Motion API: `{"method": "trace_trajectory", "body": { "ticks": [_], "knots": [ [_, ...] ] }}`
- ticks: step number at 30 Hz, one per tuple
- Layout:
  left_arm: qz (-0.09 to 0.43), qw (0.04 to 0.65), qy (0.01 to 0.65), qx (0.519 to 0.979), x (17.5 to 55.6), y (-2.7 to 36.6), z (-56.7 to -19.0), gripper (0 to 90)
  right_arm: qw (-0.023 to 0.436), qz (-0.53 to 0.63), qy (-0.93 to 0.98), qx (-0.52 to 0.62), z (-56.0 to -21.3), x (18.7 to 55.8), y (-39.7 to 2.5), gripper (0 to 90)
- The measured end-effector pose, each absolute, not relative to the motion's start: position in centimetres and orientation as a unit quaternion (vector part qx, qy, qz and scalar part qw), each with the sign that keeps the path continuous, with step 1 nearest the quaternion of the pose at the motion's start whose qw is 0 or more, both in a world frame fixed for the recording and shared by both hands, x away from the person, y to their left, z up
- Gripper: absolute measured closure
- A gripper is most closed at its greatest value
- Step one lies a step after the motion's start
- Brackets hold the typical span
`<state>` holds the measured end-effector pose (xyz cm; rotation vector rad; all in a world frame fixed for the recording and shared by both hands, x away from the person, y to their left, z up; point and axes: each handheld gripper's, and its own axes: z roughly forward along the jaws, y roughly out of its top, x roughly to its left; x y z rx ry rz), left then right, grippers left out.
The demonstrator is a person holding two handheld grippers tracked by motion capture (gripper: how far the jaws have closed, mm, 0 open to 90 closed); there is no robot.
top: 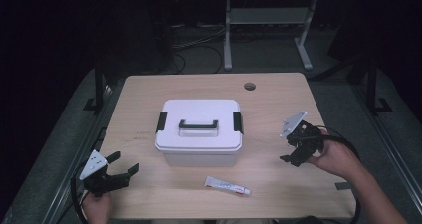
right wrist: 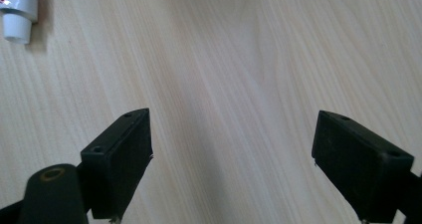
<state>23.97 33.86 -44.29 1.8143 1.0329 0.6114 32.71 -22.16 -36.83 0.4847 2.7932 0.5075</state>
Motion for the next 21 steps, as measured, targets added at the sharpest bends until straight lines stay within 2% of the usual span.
{"method": "trace_trajectory", "body": {
  "ticks": [21],
  "knots": [
    [0.250,0.465,0.420,0.738,24.0,34.0,-44.3,15.0,0.138,0.149,0.972,0.118,-32.7,33.1,-19.0,15.6]
  ]
}}
